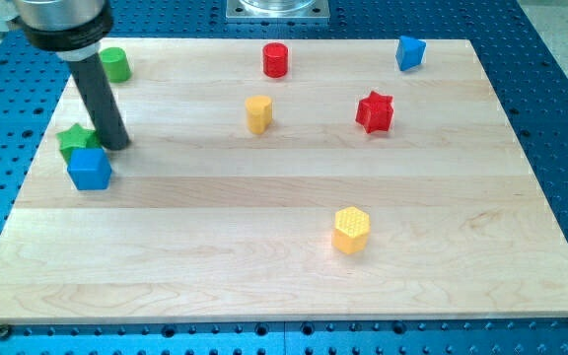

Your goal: Place the blue cube diagonally bottom left to the red star

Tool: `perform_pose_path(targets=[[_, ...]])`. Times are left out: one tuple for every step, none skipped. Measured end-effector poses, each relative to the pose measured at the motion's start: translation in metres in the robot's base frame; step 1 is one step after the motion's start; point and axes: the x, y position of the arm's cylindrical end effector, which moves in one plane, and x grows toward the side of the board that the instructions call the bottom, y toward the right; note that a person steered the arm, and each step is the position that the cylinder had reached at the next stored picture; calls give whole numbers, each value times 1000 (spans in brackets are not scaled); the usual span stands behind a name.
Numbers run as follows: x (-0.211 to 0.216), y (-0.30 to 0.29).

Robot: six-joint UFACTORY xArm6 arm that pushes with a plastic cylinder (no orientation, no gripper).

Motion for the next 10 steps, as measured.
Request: perform_pose_path(targets=[[10,53],[98,64],[117,-38],[96,-88],[60,-66],[58,37],[57,153],[59,191],[53,147],[30,206]])
